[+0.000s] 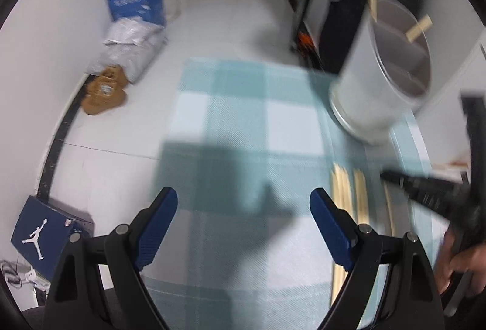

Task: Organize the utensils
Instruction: 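Lower the right tool onto the bundle and grasp one chopstick, then grasp a chopstick with the left tool while the right tool holds its chopstick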

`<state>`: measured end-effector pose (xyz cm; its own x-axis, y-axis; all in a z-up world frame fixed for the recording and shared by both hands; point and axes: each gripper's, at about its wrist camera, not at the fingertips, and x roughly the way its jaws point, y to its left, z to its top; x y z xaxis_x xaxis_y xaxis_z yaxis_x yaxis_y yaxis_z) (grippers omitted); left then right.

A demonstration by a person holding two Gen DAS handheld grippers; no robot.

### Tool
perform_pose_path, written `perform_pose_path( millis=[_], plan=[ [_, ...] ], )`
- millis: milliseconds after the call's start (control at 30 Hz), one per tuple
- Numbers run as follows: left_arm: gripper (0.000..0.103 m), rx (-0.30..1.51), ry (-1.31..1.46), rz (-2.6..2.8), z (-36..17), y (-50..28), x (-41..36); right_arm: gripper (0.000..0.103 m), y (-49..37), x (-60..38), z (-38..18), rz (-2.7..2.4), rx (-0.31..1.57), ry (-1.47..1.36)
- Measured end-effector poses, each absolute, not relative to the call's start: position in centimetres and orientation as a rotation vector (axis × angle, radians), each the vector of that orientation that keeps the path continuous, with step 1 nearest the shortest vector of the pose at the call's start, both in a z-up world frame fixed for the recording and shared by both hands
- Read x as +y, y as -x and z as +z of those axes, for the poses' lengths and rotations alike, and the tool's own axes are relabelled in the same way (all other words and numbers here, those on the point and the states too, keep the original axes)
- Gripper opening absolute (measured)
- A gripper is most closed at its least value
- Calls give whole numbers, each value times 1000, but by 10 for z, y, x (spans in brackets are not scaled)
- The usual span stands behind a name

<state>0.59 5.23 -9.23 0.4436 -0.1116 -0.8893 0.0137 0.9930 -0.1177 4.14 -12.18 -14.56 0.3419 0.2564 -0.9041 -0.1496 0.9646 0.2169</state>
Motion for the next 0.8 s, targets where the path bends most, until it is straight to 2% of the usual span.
perform_pose_path(
  millis=[400,633,800],
  plan=[
    [86,1267,-17,-164,-124,-3,-2,3,-28,-171,-111,352,1018,-439],
    [86,1273,-77,-99,-125,2,-3,3,-16,-190,-101,362,976,-479],
    [87,1293,-24,-80,-128,1,4,3,-15,-201,-107,352,990,-477]
  ],
)
